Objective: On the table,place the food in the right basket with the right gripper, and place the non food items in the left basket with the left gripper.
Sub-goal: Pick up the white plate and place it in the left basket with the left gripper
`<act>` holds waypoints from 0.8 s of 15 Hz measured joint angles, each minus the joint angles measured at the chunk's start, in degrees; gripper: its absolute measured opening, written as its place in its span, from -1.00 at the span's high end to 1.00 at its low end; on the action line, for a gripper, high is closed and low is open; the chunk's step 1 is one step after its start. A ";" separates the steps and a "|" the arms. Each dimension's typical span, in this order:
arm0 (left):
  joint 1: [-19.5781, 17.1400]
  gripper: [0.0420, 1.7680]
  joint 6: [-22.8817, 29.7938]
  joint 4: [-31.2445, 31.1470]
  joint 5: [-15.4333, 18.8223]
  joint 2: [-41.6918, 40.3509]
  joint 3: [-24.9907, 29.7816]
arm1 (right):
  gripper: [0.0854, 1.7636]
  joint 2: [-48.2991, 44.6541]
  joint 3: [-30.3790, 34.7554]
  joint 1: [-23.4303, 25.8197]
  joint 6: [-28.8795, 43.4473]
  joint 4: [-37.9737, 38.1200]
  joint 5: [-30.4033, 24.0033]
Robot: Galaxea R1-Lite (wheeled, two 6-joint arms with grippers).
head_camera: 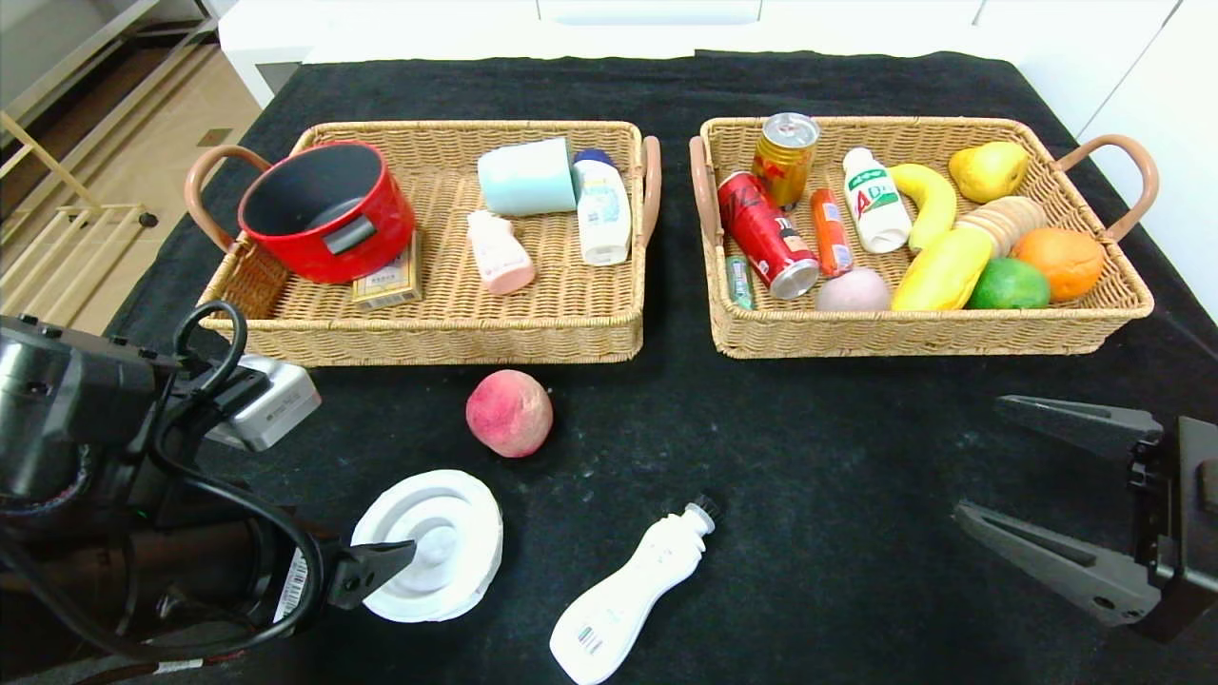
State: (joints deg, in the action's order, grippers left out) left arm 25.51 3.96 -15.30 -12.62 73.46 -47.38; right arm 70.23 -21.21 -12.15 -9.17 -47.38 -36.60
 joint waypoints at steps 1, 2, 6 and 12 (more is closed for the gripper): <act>-0.09 -0.94 0.02 0.54 0.22 0.02 0.87 | -0.93 -0.26 0.10 -0.02 0.00 0.01 0.00; -0.13 -0.94 0.05 1.02 0.35 0.16 1.41 | -0.94 -0.46 0.13 -0.09 0.00 0.01 0.00; -0.22 -0.94 -0.11 2.02 0.49 0.73 2.18 | -0.94 -0.74 0.21 -0.07 0.00 0.04 0.00; -0.49 -0.94 -0.28 4.78 0.68 2.28 1.77 | -0.94 -0.89 0.38 -0.05 -0.01 0.04 0.00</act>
State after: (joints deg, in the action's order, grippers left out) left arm 25.03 3.68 -10.52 -11.93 75.74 -45.62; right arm 69.34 -20.83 -12.20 -9.18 -47.35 -36.60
